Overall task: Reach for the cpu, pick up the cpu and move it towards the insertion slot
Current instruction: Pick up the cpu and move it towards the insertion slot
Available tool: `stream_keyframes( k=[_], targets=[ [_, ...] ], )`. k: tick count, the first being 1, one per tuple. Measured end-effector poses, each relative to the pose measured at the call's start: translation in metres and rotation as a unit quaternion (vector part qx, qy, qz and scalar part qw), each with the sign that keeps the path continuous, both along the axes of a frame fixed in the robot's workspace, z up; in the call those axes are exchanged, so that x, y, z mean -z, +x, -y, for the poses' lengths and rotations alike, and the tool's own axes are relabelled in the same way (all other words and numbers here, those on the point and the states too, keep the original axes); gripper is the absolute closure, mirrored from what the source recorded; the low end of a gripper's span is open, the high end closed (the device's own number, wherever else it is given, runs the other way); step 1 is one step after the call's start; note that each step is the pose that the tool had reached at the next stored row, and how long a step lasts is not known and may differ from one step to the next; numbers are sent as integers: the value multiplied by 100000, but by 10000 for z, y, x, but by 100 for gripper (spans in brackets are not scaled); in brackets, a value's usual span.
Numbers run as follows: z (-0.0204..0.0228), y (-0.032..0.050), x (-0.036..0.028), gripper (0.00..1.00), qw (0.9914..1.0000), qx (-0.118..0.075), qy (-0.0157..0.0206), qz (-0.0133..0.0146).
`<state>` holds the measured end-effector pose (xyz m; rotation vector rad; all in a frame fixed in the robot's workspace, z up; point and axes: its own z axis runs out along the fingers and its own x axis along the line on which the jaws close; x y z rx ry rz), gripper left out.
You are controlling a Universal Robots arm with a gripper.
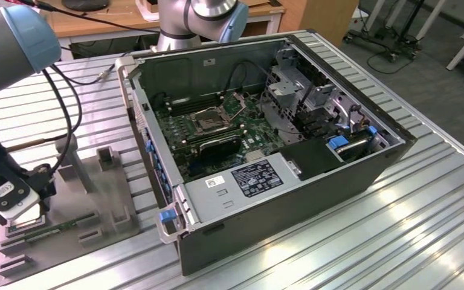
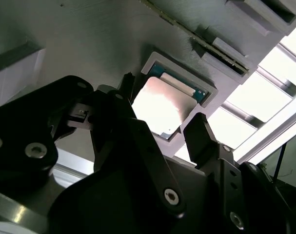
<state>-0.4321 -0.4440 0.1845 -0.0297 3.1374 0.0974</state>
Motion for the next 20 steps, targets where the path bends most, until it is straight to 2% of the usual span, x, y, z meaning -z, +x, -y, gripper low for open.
stream_keyframes(
  k=[9,11,12,20],
  targets=[
    [-6,0,2,32,100000,-8,5,7],
    [-7,0,1,34,100000,-10,5,7],
    [-8,0,2,40,100000,-10,6,9],
    [-11,0,10,40,100000,-10,4,4]
  ],
)
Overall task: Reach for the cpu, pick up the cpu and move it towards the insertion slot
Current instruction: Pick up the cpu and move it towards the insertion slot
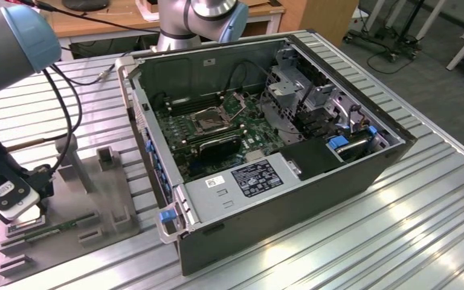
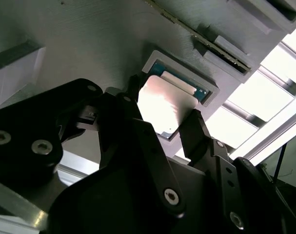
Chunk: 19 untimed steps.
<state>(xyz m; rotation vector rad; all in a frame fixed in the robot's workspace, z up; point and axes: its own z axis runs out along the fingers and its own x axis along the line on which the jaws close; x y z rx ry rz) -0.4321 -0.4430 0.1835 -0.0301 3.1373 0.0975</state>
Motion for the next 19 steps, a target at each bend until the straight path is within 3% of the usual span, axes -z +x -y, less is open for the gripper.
stream_keyframes(
  k=[5,8,19],
  targets=[
    [0,0,3,40,100000,4,3,3],
    [0,0,3,46,100000,0,-1,-7],
    [0,0,5,46,100000,1,3,2]
  ],
)
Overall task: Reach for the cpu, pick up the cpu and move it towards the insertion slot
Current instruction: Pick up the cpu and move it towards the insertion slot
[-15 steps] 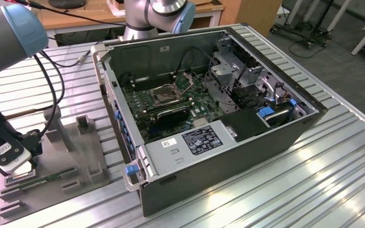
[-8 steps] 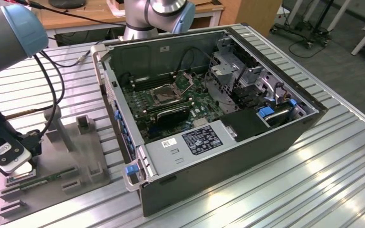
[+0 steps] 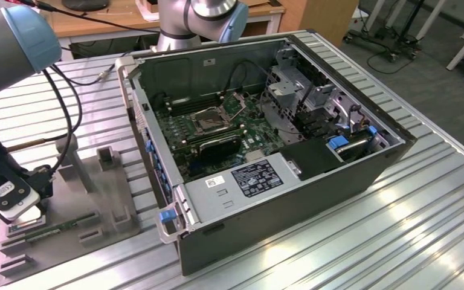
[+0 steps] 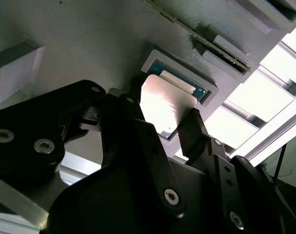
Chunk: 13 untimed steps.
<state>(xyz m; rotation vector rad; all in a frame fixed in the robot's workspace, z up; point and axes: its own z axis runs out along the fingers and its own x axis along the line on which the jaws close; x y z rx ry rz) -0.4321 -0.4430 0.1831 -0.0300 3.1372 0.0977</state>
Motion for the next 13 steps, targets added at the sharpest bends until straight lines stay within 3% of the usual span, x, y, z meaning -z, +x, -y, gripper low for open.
stream_keyframes(
  k=[4,13],
  targets=[
    [0,1,-12,46,100000,-1,14,23],
    [0,0,-113,46,100000,4,0,0]
  ],
)
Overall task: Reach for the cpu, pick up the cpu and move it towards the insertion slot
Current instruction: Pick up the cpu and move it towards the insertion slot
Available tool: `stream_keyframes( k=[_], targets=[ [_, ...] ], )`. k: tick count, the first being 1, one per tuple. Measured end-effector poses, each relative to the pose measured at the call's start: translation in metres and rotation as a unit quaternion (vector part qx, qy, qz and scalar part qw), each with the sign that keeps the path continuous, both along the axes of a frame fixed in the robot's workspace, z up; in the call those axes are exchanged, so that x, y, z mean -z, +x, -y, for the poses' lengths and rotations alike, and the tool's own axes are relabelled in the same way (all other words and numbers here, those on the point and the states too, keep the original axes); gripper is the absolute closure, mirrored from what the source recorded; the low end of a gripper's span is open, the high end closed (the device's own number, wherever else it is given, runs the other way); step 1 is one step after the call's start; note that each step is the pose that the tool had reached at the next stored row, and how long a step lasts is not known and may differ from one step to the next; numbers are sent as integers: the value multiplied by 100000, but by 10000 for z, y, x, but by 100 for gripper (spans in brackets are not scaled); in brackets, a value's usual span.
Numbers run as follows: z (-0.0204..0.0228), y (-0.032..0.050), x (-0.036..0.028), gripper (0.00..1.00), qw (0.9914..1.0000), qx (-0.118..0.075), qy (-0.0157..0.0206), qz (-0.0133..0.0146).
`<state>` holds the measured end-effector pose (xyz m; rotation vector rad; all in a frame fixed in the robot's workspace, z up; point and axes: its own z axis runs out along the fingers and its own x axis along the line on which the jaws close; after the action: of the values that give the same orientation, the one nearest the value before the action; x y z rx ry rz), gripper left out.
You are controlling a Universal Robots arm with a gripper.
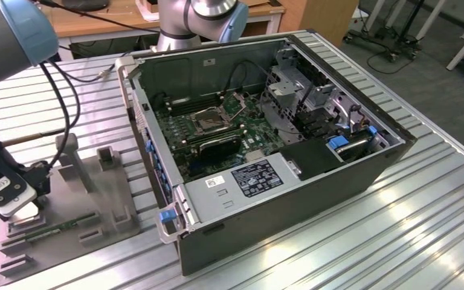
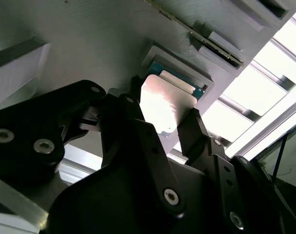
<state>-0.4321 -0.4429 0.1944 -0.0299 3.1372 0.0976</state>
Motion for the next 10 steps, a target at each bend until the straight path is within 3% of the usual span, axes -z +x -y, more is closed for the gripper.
stream_keyframes(
  k=[10],
  targets=[
    [0,0,-166,46,100000,-5,4,28]
  ],
)
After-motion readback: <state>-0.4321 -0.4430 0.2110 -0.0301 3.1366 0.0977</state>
